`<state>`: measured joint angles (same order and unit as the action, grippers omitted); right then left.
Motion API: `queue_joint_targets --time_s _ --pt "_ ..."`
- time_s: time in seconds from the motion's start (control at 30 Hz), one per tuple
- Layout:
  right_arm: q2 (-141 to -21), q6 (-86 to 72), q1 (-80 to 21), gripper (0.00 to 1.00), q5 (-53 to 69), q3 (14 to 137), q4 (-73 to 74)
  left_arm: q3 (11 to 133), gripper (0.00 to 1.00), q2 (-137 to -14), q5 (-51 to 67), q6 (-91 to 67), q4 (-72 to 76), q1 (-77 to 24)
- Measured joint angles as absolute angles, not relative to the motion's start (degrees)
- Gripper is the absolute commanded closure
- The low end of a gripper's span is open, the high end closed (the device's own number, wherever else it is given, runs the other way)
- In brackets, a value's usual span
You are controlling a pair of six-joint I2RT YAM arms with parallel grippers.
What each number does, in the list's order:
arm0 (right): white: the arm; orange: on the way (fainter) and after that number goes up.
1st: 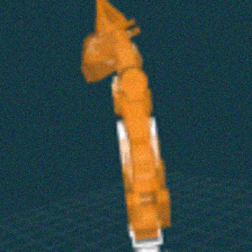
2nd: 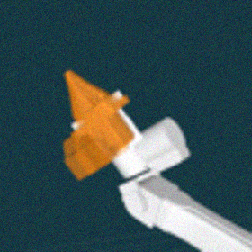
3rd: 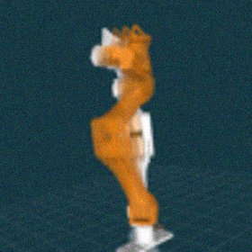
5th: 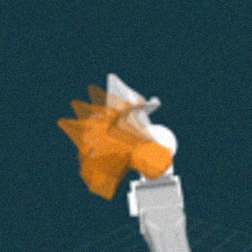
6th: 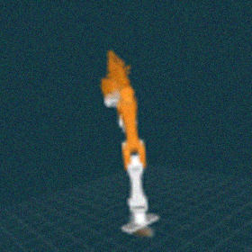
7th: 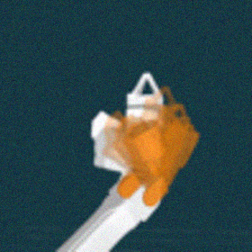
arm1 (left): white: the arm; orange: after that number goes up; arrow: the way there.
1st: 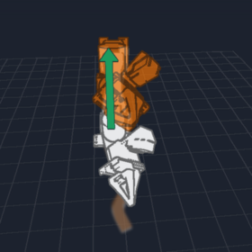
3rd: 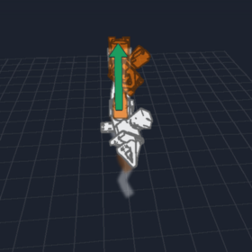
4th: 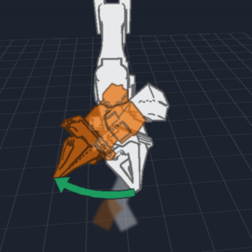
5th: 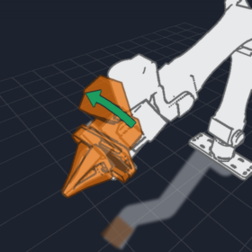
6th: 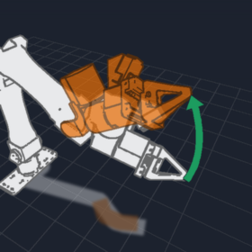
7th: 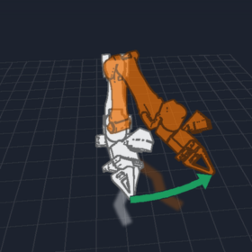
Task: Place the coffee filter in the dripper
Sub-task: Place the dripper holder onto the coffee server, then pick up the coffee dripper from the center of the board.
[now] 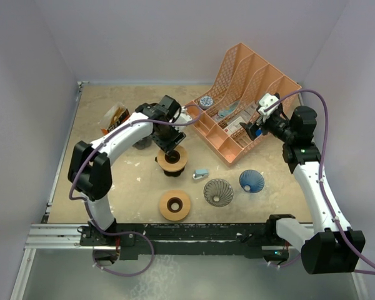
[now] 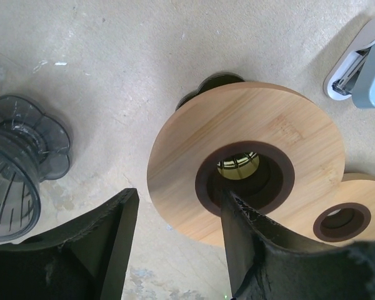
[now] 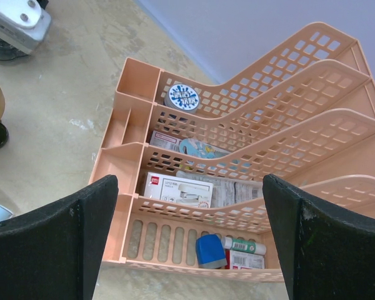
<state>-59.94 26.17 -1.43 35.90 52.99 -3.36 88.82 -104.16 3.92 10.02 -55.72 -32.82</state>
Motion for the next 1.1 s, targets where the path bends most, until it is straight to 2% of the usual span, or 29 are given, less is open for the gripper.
queue_joint_targets --time_s 0.53,0.7,1.1 --pt "-59.94 26.24 -1.43 0.00 35.48 52.95 -3.36 87.29 0.40 -93.97 0.43 9.45 -54.94 -31.70" --pt "-59.94 26.41 -1.41 0.00 35.48 52.95 -3.38 87.26 0.39 -91.44 0.45 8.64 -54.24 -28.03" --pt "-60.82 27.46 -1.41 0.00 35.48 51.57 -3.88 83.40 0.28 -82.74 3.99 6.76 -51.83 -17.08"
